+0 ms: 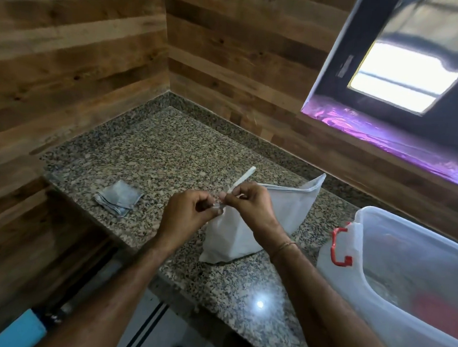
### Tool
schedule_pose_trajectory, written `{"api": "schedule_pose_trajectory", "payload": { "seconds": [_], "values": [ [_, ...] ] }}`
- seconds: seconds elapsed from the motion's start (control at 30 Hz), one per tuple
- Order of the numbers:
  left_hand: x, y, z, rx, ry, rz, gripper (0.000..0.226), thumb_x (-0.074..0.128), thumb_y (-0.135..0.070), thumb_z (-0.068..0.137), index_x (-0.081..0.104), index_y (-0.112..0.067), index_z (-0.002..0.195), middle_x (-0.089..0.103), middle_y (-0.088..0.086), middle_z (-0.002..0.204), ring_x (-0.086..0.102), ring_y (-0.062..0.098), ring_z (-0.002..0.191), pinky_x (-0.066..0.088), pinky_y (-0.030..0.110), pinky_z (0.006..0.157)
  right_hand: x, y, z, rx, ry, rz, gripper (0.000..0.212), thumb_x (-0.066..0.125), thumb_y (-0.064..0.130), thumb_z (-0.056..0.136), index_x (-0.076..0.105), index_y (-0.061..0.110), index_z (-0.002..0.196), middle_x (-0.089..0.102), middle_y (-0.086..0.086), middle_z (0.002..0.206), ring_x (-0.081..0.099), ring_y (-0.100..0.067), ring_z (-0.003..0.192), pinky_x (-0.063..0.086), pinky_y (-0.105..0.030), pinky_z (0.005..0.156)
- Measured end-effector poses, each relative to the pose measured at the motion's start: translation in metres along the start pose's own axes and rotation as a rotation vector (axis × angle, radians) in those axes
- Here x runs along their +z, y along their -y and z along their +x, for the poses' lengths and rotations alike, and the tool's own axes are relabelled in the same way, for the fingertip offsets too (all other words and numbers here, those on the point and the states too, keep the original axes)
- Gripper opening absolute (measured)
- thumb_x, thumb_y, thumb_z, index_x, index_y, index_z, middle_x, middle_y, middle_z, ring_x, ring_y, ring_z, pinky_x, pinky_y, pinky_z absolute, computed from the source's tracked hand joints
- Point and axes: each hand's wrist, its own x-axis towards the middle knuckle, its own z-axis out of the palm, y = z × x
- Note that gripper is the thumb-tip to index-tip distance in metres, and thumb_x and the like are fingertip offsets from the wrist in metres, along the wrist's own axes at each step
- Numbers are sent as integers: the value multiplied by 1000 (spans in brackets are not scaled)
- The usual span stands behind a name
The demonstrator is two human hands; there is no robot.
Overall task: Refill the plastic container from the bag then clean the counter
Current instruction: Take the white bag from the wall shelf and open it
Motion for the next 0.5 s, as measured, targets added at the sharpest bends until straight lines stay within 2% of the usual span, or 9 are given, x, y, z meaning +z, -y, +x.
{"api": "schedule_pose_trajectory", "payload": {
  "seconds": [0.1, 0.17, 0.23, 0.3, 0.37, 0.4, 0.47, 0.5],
  "values": [
    [-9, 11, 1, 21, 22, -47, 26, 84, -26, 84, 65, -23, 66, 62, -7, 61, 57, 10, 57, 49, 34, 55, -28, 1, 10, 47, -142, -34, 27, 86, 23, 82, 71, 15, 62, 69, 3, 63, 59, -5, 58, 51, -20, 56],
    [-19, 24, 3, 9, 58, -65, 24, 85, -25, 83, 67, -19, 69, 65, -4, 64, 61, 18, 60, 52, 36, 58, -61, -4, 21, 103, -265, -23, 25, 84, 22, 85, 74, 1, 74, 68, 1, 68, 57, -2, 59, 48, -11, 54],
    [-29, 31, 7, -1, 133, -69, 28, 84, -27, 81, 63, -20, 66, 61, -8, 61, 56, 12, 57, 49, 31, 58, -90, -13, 30, 135, -349, -13, 32, 83, 22, 86, 72, -6, 78, 66, -3, 66, 54, -4, 54, 43, -14, 51],
    [-33, 27, 18, 33, 221, 55, 26, 77, -40, 78, 60, -23, 68, 59, -13, 62, 54, 5, 57, 50, 30, 60, -100, -20, 34, 167, -355, -47, 32, 83, 24, 85, 70, -3, 73, 66, -6, 65, 55, -10, 57, 44, -22, 55],
    [-26, 11, 34, 105, 274, 276, 26, 69, -55, 78, 64, -31, 86, 67, -16, 79, 63, 5, 69, 57, 32, 67, -94, -24, 37, 168, -352, -92, 31, 83, 24, 85, 69, 2, 70, 67, -8, 68, 57, -13, 62, 46, -26, 59],
    [-17, 0, 44, 138, 301, 374, 34, 68, -63, 79, 64, -35, 99, 69, -17, 92, 66, 8, 78, 58, 34, 73, -90, -24, 38, 164, -359, -114, 33, 83, 25, 85, 68, 1, 69, 68, -9, 69, 57, -14, 63, 47, -28, 60],
    [6, -22, 62, 196, 351, 551, 54, 64, -73, 81, 62, -35, 119, 69, -12, 110, 68, 17, 95, 53, 35, 80, -86, -24, 38, 146, -377, -150, 36, 82, 26, 86, 69, -3, 71, 69, -9, 69, 57, -13, 62, 47, -28, 60],
    [18, -30, 69, 230, 374, 632, 58, 62, -75, 82, 62, -32, 121, 70, -7, 113, 68, 21, 100, 49, 35, 79, -87, -23, 37, 146, -384, -165, 35, 82, 27, 86, 70, -3, 72, 69, -8, 69, 57, -12, 61, 46, -26, 60]
  ]
}}
